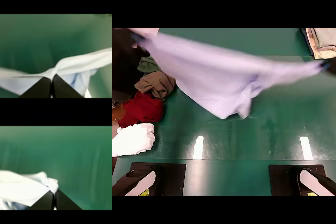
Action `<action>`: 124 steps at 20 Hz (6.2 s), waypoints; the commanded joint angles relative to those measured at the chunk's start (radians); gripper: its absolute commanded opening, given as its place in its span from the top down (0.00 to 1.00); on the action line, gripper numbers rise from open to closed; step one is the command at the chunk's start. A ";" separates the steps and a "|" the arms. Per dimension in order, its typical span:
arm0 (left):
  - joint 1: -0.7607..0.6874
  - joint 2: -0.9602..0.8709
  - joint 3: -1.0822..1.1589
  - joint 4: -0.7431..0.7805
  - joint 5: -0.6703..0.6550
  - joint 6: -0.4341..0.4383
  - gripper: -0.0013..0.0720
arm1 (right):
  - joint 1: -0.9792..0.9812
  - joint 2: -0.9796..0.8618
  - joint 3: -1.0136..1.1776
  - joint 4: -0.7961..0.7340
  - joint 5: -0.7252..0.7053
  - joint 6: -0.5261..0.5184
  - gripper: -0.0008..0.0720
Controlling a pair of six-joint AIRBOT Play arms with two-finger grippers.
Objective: Fold the shirts.
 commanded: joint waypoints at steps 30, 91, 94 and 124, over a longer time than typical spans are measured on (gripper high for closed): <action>0.023 -0.453 -0.247 -0.076 -0.021 0.039 0.95 | 0.157 -0.531 0.308 -0.264 0.280 0.306 0.97; 0.155 -0.035 -1.209 -0.142 0.054 0.266 0.95 | 0.071 0.006 -0.366 -0.232 0.360 0.138 0.69; 0.155 -0.035 -1.154 -0.138 0.026 0.269 0.95 | 0.064 0.036 -0.482 -0.400 0.380 0.153 0.68; 0.155 0.238 -1.153 0.041 -0.176 0.145 0.95 | -0.063 0.366 -0.781 -0.515 0.413 0.147 0.97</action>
